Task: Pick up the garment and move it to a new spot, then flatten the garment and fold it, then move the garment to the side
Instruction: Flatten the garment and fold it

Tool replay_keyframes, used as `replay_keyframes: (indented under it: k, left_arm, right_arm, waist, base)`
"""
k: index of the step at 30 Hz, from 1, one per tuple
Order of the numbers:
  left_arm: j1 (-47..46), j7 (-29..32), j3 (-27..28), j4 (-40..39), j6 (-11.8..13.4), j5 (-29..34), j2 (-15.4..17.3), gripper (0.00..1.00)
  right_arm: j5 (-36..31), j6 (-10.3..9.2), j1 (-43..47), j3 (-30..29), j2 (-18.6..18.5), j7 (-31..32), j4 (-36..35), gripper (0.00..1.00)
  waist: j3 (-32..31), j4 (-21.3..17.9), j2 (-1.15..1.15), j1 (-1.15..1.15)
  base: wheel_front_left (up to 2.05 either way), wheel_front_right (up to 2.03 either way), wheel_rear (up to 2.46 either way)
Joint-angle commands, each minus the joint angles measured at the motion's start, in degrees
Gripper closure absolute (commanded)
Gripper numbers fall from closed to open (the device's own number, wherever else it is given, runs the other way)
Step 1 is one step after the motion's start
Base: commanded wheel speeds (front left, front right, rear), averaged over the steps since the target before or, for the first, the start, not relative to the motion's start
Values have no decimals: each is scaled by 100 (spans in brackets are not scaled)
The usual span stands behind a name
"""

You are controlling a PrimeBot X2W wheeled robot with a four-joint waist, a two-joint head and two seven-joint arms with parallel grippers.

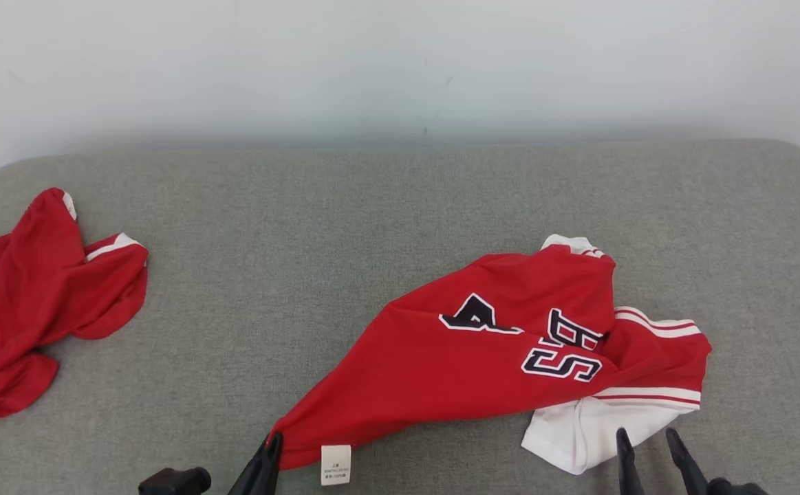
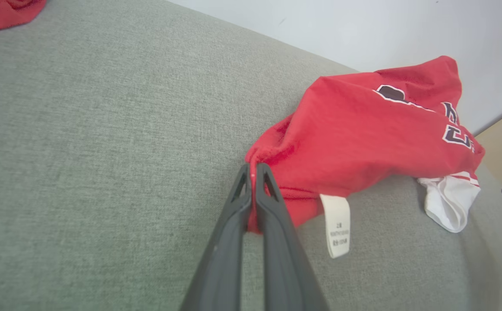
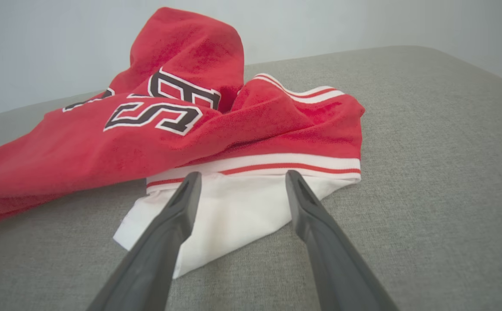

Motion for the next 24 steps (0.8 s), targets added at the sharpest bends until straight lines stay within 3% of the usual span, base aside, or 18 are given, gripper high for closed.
replay_keyframes:
  k: [1,10,15,16,17,18,24]
  left_arm:
    - [127,-25,207,74,-93,201,-129,100]
    - [468,-22,1198,276,-287,1024,-479,100]
    - [633,-22,1478,560,-547,1378,-711,100]
    - [627,-22,1510,604,-591,1430,-760,69]
    - [620,-22,1551,643,-626,1501,-809,22]
    - [626,-22,1592,682,-646,1555,-864,0]
    - [651,-23,1981,625,-805,1900,-1174,0]
  right_arm:
    - [-47,6,142,10,7,-3,66,0]
    - [-66,6,407,62,7,-3,311,0]
    - [-11,6,304,129,8,-3,337,0]
    - [-11,6,276,156,9,-3,323,0]
    - [-14,6,246,191,9,-3,303,0]
    - [-23,6,217,224,6,-3,288,0]
    - [-223,6,-48,491,-51,-3,329,0]
  waist:
    - [-117,32,0,0]
    - [-211,36,0,0]
    - [-184,19,0,0]
    - [-174,24,0,0]
    - [-164,34,0,0]
    - [-153,44,0,0]
    - [-90,134,0,0]
  base:
    - [0,0,0]
    - [0,0,0]
    - [0,0,0]
    - [0,0,0]
    - [0,0,0]
    - [0,0,0]
    - [0,0,0]
